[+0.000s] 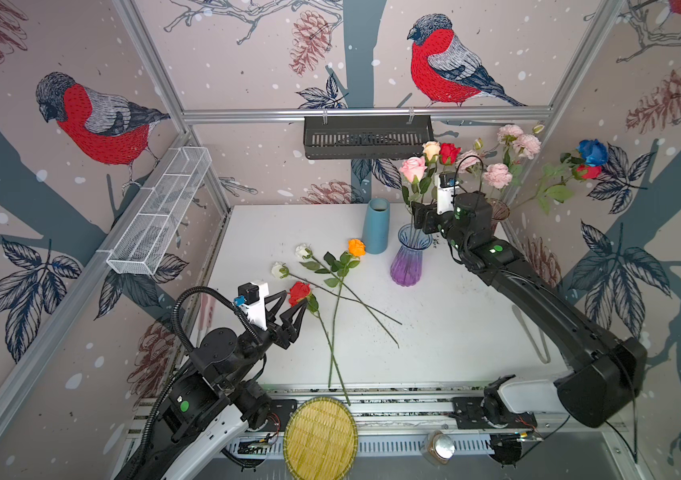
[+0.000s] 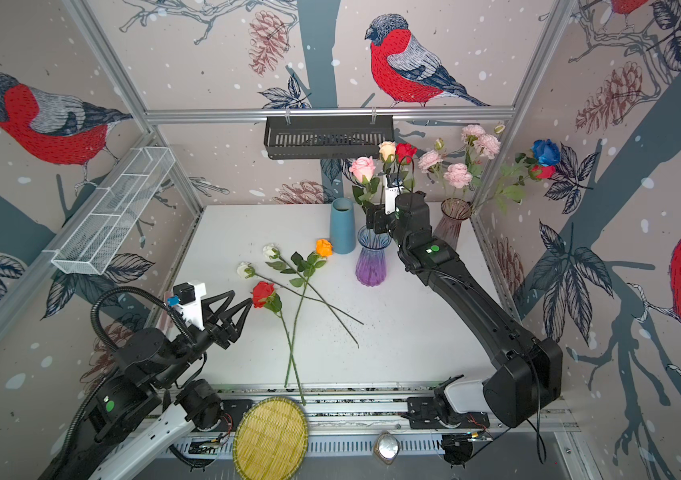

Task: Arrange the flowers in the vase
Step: 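Lower the pink rose stem into the purple-blue vase with the right gripper, then open the right gripper and draw it back from the vase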

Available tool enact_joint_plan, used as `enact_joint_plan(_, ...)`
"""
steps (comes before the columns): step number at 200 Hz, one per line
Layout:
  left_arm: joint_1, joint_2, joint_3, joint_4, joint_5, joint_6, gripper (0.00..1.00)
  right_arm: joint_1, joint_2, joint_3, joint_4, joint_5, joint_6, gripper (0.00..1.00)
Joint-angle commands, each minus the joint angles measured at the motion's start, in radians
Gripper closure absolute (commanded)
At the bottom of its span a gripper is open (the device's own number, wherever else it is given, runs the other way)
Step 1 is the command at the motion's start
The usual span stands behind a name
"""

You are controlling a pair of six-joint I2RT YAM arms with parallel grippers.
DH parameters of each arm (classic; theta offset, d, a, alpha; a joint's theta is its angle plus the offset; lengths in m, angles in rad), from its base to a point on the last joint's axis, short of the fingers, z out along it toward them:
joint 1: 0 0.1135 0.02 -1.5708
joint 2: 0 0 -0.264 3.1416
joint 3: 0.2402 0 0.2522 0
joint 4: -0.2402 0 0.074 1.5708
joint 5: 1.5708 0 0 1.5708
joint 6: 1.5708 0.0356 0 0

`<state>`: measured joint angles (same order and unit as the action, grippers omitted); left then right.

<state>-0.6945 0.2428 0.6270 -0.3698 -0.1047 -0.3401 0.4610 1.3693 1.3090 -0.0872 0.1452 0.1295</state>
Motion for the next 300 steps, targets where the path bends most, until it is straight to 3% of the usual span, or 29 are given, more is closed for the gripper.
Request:
enact_joint_plan(1,0.003,-0.001,0.000,0.036,0.008,0.010,0.35,-0.019,0.008,0.022,-0.026,-0.072,0.049,0.12)
enact_joint_plan(46,0.003,-0.001,0.000,0.036,0.007,0.009,0.35,-0.031,0.002,0.016,-0.023,-0.160,0.039,0.11)
enact_joint_plan(93,0.003,0.001,-0.001,0.036,0.008,0.009,0.35,-0.076,-0.026,-0.015,-0.019,-0.116,0.142,0.11)
enact_joint_plan(155,0.003,0.036,-0.004,0.035,0.001,0.005,0.34,-0.078,-0.206,-0.176,0.056,-0.180,0.142,0.13)
enact_joint_plan(164,0.003,0.062,-0.001,0.029,-0.009,0.001,0.40,-0.075,-0.237,-0.206,0.058,-0.185,0.141,0.13)
enact_joint_plan(177,0.003,0.122,0.011,0.011,-0.019,-0.003,0.46,-0.073,-0.279,-0.252,0.060,-0.194,0.143,0.14)
enact_joint_plan(233,0.003,0.543,0.069,-0.058,0.002,-0.050,0.46,-0.068,-0.477,-0.446,0.049,-0.160,0.086,0.12)
enact_joint_plan(268,0.010,0.812,0.053,0.009,0.112,-0.111,0.48,-0.068,-0.595,-0.525,0.027,-0.155,0.069,0.11)
enact_joint_plan(300,0.013,1.051,0.095,0.002,0.133,-0.155,0.53,-0.055,-0.656,-0.571,0.027,-0.143,0.053,0.08)
